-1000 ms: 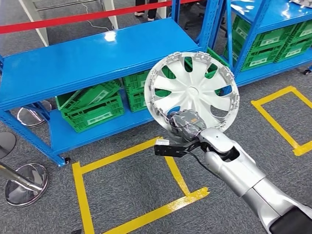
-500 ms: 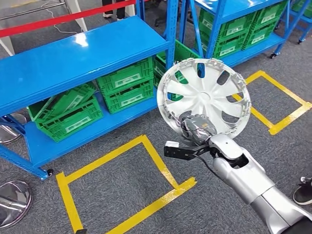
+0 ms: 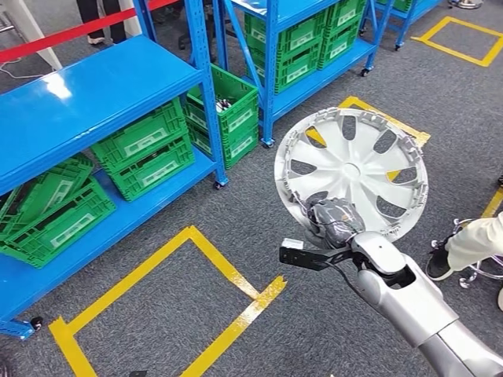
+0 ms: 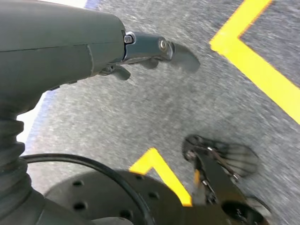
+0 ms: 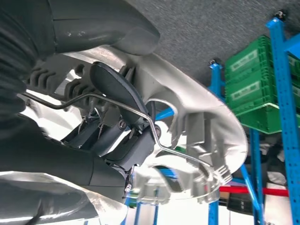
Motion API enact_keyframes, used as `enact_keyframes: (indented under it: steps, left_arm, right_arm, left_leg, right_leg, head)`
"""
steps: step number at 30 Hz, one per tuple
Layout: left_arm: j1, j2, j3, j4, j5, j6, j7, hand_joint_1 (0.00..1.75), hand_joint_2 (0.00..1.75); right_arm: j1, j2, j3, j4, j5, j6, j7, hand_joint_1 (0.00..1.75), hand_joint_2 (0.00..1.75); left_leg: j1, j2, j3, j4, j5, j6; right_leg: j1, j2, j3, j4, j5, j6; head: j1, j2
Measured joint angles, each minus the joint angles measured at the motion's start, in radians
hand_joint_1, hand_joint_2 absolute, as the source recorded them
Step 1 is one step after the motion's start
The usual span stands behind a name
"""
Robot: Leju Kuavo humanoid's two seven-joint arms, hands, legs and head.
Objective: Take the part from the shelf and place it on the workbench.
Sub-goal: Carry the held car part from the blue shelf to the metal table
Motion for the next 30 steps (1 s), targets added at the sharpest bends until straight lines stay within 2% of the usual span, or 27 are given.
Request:
enact_keyframes:
  steps: [1, 3, 4, 5, 6, 7, 8, 9, 11, 12, 13, 14, 16, 17, 18, 20, 21, 22, 23, 24, 25, 27, 28, 29, 30]
  left_arm:
    - [-0.001, -0.001, -0.001, 0.000, -0.002, 0.000, 0.000, 0.00, 1.75]
    - [-0.001, -0.003, -0.003, 0.000, -0.004, 0.000, -0.002, 0.00, 1.75]
    - [0.000, -0.005, -0.004, 0.000, -0.005, -0.001, -0.002, 0.00, 1.75]
    - [0.002, -0.006, -0.004, 0.000, -0.005, -0.002, -0.003, 0.00, 1.75]
    - [0.003, -0.006, -0.004, 0.000, -0.005, -0.002, -0.003, 0.00, 1.75]
    - [0.004, -0.006, -0.004, 0.000, -0.005, -0.002, -0.003, 0.00, 1.75]
    - [0.004, -0.006, -0.004, 0.000, -0.006, -0.002, -0.003, 0.00, 1.75]
    - [0.003, -0.007, -0.004, 0.000, -0.006, -0.002, -0.004, 0.00, 1.75]
    - [0.003, -0.007, -0.004, 0.000, -0.007, -0.001, -0.004, 0.00, 1.75]
    - [0.004, -0.007, -0.004, 0.000, -0.008, 0.000, -0.005, 0.00, 1.75]
    - [0.004, -0.007, -0.004, 0.000, -0.009, -0.001, -0.006, 0.00, 1.75]
    - [0.004, -0.007, -0.004, 0.000, -0.011, -0.002, -0.007, 0.00, 1.75]
    - [0.003, -0.011, -0.005, 0.000, -0.014, -0.004, -0.008, 0.00, 1.75]
    - [0.003, -0.013, -0.005, 0.000, -0.014, -0.004, -0.009, 0.00, 1.75]
    - [0.003, -0.016, -0.005, 0.000, -0.014, -0.003, -0.009, 0.00, 1.75]
    - [0.003, -0.019, -0.005, 0.000, -0.013, -0.003, -0.012, 0.00, 1.75]
    - [0.001, -0.020, -0.005, 0.000, -0.013, -0.003, -0.013, 0.00, 1.75]
    - [-0.001, -0.021, -0.005, 0.000, -0.012, -0.003, -0.014, 0.00, 1.75]
    - [-0.004, -0.022, -0.005, 0.000, -0.012, -0.003, -0.014, 0.00, 1.75]
    - [-0.006, -0.023, -0.005, 0.000, -0.012, -0.003, -0.013, 0.00, 1.75]
    - [-0.006, -0.024, -0.005, 0.000, -0.012, -0.003, -0.012, 0.00, 1.75]
    - [-0.005, -0.026, -0.005, 0.000, -0.012, -0.003, -0.009, 0.00, 1.75]
    - [-0.004, -0.027, -0.005, 0.000, -0.012, -0.002, -0.008, 0.00, 1.75]
    - [-0.004, -0.028, -0.005, 0.000, -0.012, -0.002, -0.008, 0.00, 1.75]
    - [-0.004, -0.029, -0.005, 0.000, -0.012, -0.002, -0.008, 0.00, 1.75]
  right_arm:
    - [0.004, -0.005, -0.003, -0.003, 0.000, 0.000, 0.001, 1.75, 1.75]
    - [0.011, -0.014, -0.008, -0.008, 0.003, 0.001, 0.002, 1.75, 1.75]
    - [0.013, -0.017, -0.010, -0.011, 0.004, 0.001, 0.002, 1.75, 1.75]
    - [0.013, -0.017, -0.010, -0.013, 0.006, 0.002, 0.001, 1.75, 1.75]
    - [0.015, -0.017, -0.010, -0.014, 0.007, 0.002, 0.000, 1.75, 1.75]
    - [0.017, -0.018, -0.010, -0.014, 0.008, 0.002, 0.000, 1.75, 1.75]
    - [0.019, -0.018, -0.010, -0.014, 0.009, 0.002, 0.000, 1.75, 1.75]
    - [0.020, -0.019, -0.011, -0.014, 0.009, 0.002, 0.001, 1.75, 1.75]
    - [0.019, -0.020, -0.014, -0.015, 0.009, 0.002, 0.003, 1.75, 1.75]
    - [0.018, -0.020, -0.016, -0.016, 0.009, 0.002, 0.004, 1.75, 1.75]
    - [0.018, -0.021, -0.018, -0.019, 0.009, 0.002, 0.004, 1.75, 1.75]
    - [0.019, -0.021, -0.020, -0.021, 0.009, 0.002, 0.004, 1.75, 1.75]
    - [0.024, -0.025, -0.021, -0.024, 0.009, 0.002, 0.004, 1.75, 1.75]
    - [0.027, -0.026, -0.022, -0.025, 0.009, 0.003, 0.004, 1.75, 1.75]
    - [0.028, -0.027, -0.023, -0.027, 0.009, 0.003, 0.004, 1.75, 1.75]
    - [0.028, -0.027, -0.024, -0.031, 0.009, 0.005, 0.005, 1.75, 1.75]
    - [0.028, -0.027, -0.023, -0.031, 0.009, 0.006, 0.005, 1.75, 1.75]
    - [0.028, -0.027, -0.023, -0.031, 0.009, 0.008, 0.005, 1.75, 1.75]
    - [0.029, -0.027, -0.023, -0.031, 0.009, 0.010, 0.005, 1.75, 1.75]
    - [0.028, -0.027, -0.023, -0.031, 0.009, 0.012, 0.005, 1.75, 1.75]
    - [0.028, -0.027, -0.023, -0.031, 0.008, 0.015, 0.004, 1.75, 1.75]
    - [0.026, -0.025, -0.023, -0.030, 0.008, 0.019, 0.003, 1.75, 1.75]
    - [0.023, -0.024, -0.023, -0.030, 0.008, 0.020, 0.003, 1.75, 1.75]
    - [0.020, -0.023, -0.023, -0.030, 0.008, 0.021, 0.003, 1.75, 1.75]
    - [0.019, -0.023, -0.024, -0.030, 0.008, 0.023, 0.002, 1.75, 1.75]
  left_leg:
    - [0.001, 0.012, 0.002, -0.009, 0.001, 0.001]
    - [0.006, 0.036, 0.006, -0.023, 0.008, 0.005]
    - [0.007, 0.050, 0.008, -0.026, 0.010, 0.007]
    - [0.006, 0.063, 0.008, -0.027, 0.010, 0.008]
    - [0.006, 0.077, 0.008, -0.027, 0.010, 0.009]
    - [0.006, 0.091, 0.008, -0.027, 0.009, 0.009]
    - [0.006, 0.105, 0.008, -0.026, 0.009, 0.008]
    - [0.007, 0.117, 0.008, -0.026, 0.007, 0.006]
    - [0.005, 0.140, 0.010, -0.023, 0.002, -0.001]
    - [0.001, 0.151, 0.010, -0.020, 0.000, -0.007]
    - [-0.002, 0.161, 0.010, -0.018, -0.003, -0.011]
    - [-0.006, 0.171, 0.011, -0.017, -0.005, -0.015]
    - [-0.005, 0.187, 0.014, -0.016, -0.011, -0.024]
    - [-0.002, 0.177, 0.013, -0.008, -0.021, -0.028]
    - [0.001, 0.156, 0.004, 0.016, -0.040, -0.032]
    - [0.004, 0.103, -0.040, 0.121, -0.098, -0.034]
    - [0.004, 0.090, -0.068, 0.187, -0.126, -0.033]
    - [0.003, 0.085, -0.089, 0.238, -0.140, -0.032]
    - [0.003, 0.082, -0.098, 0.258, -0.135, -0.031]
    - [0.003, 0.080, -0.091, 0.243, -0.112, -0.028]
    - [0.003, 0.071, -0.072, 0.195, -0.073, -0.025]
    - [0.008, 0.023, -0.030, 0.083, -0.011, -0.018]
    - [0.010, 0.002, -0.017, 0.044, 0.000, -0.017]
    - [0.010, -0.010, -0.012, 0.025, -0.002, -0.017]
    - [0.009, -0.005, -0.010, 0.015, -0.004, -0.017]
  right_leg:
    - [-0.001, -0.004, -0.008, 0.001, 0.001, 0.006]
    - [0.003, -0.056, -0.034, 0.042, -0.026, 0.016]
    - [0.002, -0.092, -0.059, 0.093, -0.054, 0.021]
    - [0.001, -0.117, -0.088, 0.158, -0.086, 0.026]
    - [-0.002, -0.127, -0.116, 0.222, -0.110, 0.032]
    - [-0.005, -0.132, -0.133, 0.262, -0.121, 0.037]
    - [-0.009, -0.136, -0.131, 0.265, -0.114, 0.040]
    - [-0.011, -0.142, -0.108, 0.230, -0.091, 0.043]
    - [-0.010, -0.182, -0.028, 0.093, -0.038, 0.045]
    - [-0.007, -0.200, 0.003, 0.038, -0.024, 0.040]
    - [-0.003, -0.212, 0.021, 0.006, -0.019, 0.032]
    - [0.000, -0.212, 0.025, -0.002, -0.022, 0.023]
    - [0.000, -0.187, 0.020, -0.002, -0.020, 0.005]
    - [-0.001, -0.175, 0.020, -0.003, -0.018, -0.002]
    - [-0.002, -0.164, 0.020, -0.004, -0.017, -0.009]
    - [-0.003, -0.143, 0.021, -0.005, -0.015, -0.019]
    - [-0.001, -0.131, 0.021, -0.005, -0.015, -0.022]
    - [0.000, -0.118, 0.022, -0.004, -0.015, -0.023]
    - [0.001, -0.102, 0.023, -0.003, -0.015, -0.024]
    - [0.001, -0.086, 0.024, -0.002, -0.016, -0.023]
    - [0.001, -0.070, 0.025, 0.000, -0.016, -0.023]
    - [0.000, -0.041, 0.022, 0.005, -0.016, -0.018]
    - [-0.002, -0.028, 0.015, 0.007, -0.013, -0.013]
    - [-0.005, -0.017, 0.007, 0.009, -0.009, -0.006]
    - [-0.007, -0.005, -0.001, 0.008, -0.004, 0.003]
  head:
    - [-0.001, 0.000]
    - [0.005, 0.000]
    - [0.007, 0.000]
    - [0.011, 0.000]
    - [0.011, 0.000]
    - [0.011, 0.000]
    - [0.011, 0.000]
    - [0.011, 0.000]
    - [0.012, 0.000]
    - [0.011, 0.000]
    - [0.010, 0.000]
    - [0.010, 0.000]
    - [0.009, 0.000]
    - [0.008, 0.000]
    - [0.007, 0.000]
    - [0.003, 0.000]
    - [0.002, 0.000]
    - [0.002, 0.000]
    - [0.002, 0.000]
    - [0.001, 0.000]
    - [0.001, 0.000]
    - [0.002, 0.000]
    - [0.002, 0.000]
    - [0.003, 0.000]
    - [0.002, 0.000]
